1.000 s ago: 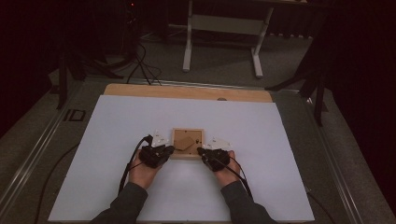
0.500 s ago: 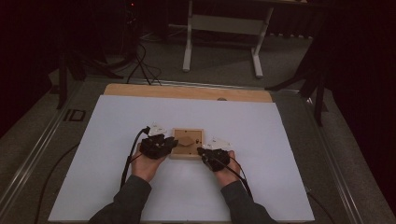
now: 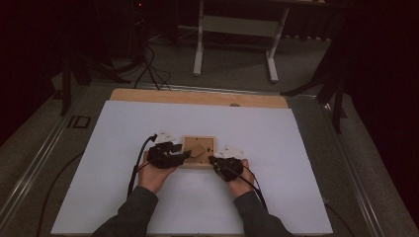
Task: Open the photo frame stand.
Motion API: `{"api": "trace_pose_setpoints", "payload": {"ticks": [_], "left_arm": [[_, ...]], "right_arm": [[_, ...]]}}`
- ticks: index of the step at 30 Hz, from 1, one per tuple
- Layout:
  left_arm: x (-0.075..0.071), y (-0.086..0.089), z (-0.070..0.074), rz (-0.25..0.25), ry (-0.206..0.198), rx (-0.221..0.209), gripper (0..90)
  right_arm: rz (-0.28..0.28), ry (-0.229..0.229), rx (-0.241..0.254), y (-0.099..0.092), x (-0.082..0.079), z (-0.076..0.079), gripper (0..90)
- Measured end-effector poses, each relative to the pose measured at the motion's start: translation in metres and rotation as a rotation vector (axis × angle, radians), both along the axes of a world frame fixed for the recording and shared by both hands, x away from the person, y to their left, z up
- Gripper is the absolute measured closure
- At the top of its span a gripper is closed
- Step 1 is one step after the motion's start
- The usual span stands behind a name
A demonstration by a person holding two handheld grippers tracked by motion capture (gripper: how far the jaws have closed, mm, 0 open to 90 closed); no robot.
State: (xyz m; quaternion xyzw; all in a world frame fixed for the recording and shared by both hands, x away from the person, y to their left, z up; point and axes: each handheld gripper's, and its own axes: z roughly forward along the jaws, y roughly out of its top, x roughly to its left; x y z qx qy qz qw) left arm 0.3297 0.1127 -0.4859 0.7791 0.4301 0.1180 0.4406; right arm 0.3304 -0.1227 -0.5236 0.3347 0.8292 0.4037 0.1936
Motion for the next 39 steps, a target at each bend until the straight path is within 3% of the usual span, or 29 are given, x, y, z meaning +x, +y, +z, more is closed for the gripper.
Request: {"api": "trace_pose_setpoints", "payload": {"ticks": [4,7,16,22,35,39], "left_arm": [[0.005,-0.007,-0.007,0.002,0.035,0.015,45.6],[0.010,-0.009,-0.010,0.001,0.070,-0.010,45.5],[0.024,-0.020,-0.011,-0.005,0.135,-0.009,47.3],[0.032,-0.022,-0.012,0.017,0.194,-0.037,50.4],[0.040,-0.025,-0.016,0.005,0.246,-0.025,51.6],[0.041,-0.026,-0.016,-0.001,0.257,0.007,53.1]], "right_arm": [[-0.001,0.001,0.001,0.000,0.000,0.000,89.9],[0.000,0.001,-0.001,0.000,0.000,0.000,90.0],[0.001,0.000,-0.002,0.000,0.000,0.000,89.9],[0.002,-0.001,-0.003,0.000,0.000,0.000,89.9],[0.003,0.000,-0.005,0.000,0.000,0.000,89.8],[0.003,0.000,-0.005,0.000,0.000,0.000,89.8]]}}
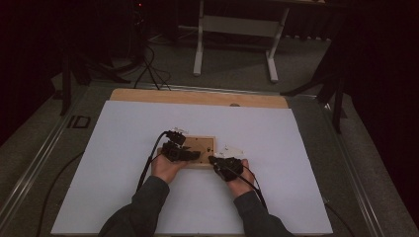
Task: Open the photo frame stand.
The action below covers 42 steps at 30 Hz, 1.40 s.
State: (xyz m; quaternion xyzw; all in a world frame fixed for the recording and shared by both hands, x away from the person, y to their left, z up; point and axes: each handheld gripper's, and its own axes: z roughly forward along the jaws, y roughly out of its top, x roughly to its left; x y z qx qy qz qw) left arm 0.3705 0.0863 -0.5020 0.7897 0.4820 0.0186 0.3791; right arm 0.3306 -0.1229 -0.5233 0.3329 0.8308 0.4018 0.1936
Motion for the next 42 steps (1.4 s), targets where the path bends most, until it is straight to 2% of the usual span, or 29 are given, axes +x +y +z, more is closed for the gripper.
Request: {"api": "trace_pose_setpoints", "payload": {"ticks": [6,10,13,16,20,21,26,27,28,30,32,33,36,40,42], "left_arm": [[-0.002,-0.002,0.001,-0.001,-0.020,0.018,53.7],[-0.003,-0.003,0.002,-0.005,-0.036,0.034,53.7],[-0.004,-0.004,0.002,-0.013,-0.054,0.047,53.7],[-0.007,-0.006,0.004,-0.018,-0.080,0.066,53.7],[-0.013,-0.008,0.007,-0.038,-0.133,0.097,53.7],[-0.013,-0.008,0.007,-0.038,-0.133,0.097,53.6],[-0.023,-0.011,0.010,-0.054,-0.211,0.136,53.6],[-0.023,-0.011,0.010,-0.054,-0.211,0.136,53.6],[-0.028,-0.012,0.010,-0.062,-0.248,0.143,53.6],[-0.033,-0.013,0.010,-0.069,-0.285,0.157,53.6],[-0.037,-0.013,0.010,-0.073,-0.312,0.165,53.6],[-0.037,-0.013,0.010,-0.073,-0.312,0.165,53.7],[-0.045,-0.016,0.010,-0.089,-0.376,0.198,53.6],[-0.053,-0.017,0.010,-0.102,-0.426,0.226,53.7],[-0.056,-0.017,0.009,-0.103,-0.438,0.231,53.6]], "right_arm": [[0.006,0.002,-0.003,0.000,0.001,0.001,89.0],[-0.002,0.001,-0.016,0.001,0.000,0.003,85.0],[-0.010,0.000,-0.024,-0.001,0.000,0.006,83.4],[-0.028,0.004,-0.011,-0.006,0.002,0.009,82.6],[-0.049,-0.003,0.016,-0.014,0.003,0.016,81.7],[-0.049,-0.003,0.016,-0.014,0.003,0.016,81.7],[-0.064,-0.016,0.045,-0.020,0.003,0.026,79.3],[-0.064,-0.016,0.045,-0.020,0.003,0.026,79.3],[-0.065,-0.014,0.049,-0.021,0.004,0.027,78.7],[-0.070,-0.006,0.061,-0.024,0.005,0.029,76.4],[-0.070,-0.003,0.066,-0.025,0.005,0.030,74.9],[-0.070,-0.003,0.066,-0.025,0.005,0.030,74.9],[-0.060,0.007,0.067,-0.025,0.006,0.030,70.4],[-0.053,0.013,0.067,-0.024,0.006,0.030,63.4],[-0.043,0.020,0.074,-0.024,0.007,0.030,60.3]]}}
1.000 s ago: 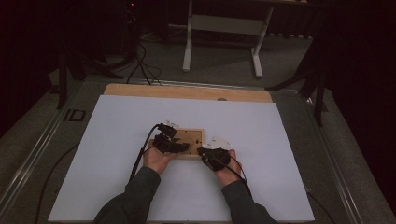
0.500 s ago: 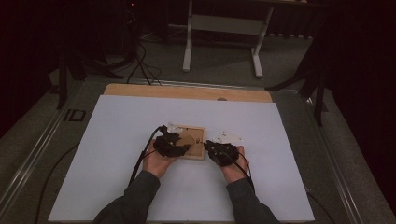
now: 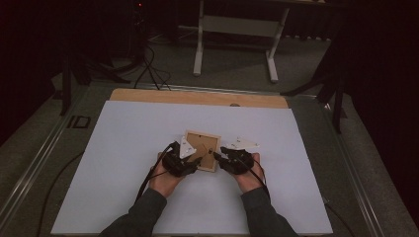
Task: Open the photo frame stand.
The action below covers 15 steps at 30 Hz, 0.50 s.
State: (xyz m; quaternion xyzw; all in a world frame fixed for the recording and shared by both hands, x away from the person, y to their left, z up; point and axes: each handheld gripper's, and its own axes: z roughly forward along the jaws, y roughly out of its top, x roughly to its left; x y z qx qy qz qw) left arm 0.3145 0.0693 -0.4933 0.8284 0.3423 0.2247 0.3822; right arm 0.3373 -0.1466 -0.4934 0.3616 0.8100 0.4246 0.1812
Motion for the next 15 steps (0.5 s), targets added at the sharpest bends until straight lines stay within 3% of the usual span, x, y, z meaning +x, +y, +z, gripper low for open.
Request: {"api": "trace_pose_setpoints", "payload": {"ticks": [7,15], "left_arm": [[-0.008,0.002,-0.003,-0.018,-0.050,0.012,53.6],[-0.017,0.005,-0.008,-0.038,-0.106,0.017,53.6]], "right_arm": [[0.016,0.014,0.019,-0.001,0.002,0.002,50.7],[0.036,0.018,0.029,0.000,0.005,0.002,47.7]]}}
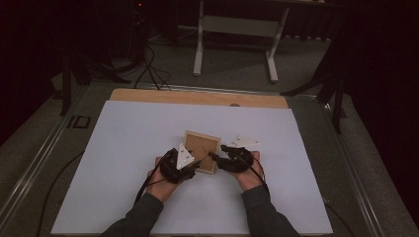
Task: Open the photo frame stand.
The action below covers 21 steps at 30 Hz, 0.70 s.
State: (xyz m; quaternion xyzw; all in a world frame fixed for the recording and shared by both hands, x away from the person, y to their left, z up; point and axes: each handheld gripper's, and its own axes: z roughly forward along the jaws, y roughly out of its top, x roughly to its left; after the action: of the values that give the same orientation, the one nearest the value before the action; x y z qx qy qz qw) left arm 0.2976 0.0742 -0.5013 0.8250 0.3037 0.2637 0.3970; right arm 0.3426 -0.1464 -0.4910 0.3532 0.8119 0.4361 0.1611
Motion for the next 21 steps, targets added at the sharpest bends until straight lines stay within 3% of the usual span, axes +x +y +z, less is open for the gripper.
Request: {"api": "trace_pose_setpoints", "payload": {"ticks": [10,14,21], "left_arm": [[-0.016,0.000,-0.006,-0.009,-0.076,0.023,53.3],[-0.025,0.003,-0.011,-0.036,-0.115,0.034,53.3],[-0.024,0.010,-0.012,-0.062,-0.068,-0.003,53.3]], "right_arm": [[0.004,0.032,0.058,-0.003,0.006,0.000,45.7],[0.026,0.056,0.086,-0.003,0.007,-0.002,45.2],[0.051,0.045,0.070,0.001,0.005,-0.002,46.0]]}}
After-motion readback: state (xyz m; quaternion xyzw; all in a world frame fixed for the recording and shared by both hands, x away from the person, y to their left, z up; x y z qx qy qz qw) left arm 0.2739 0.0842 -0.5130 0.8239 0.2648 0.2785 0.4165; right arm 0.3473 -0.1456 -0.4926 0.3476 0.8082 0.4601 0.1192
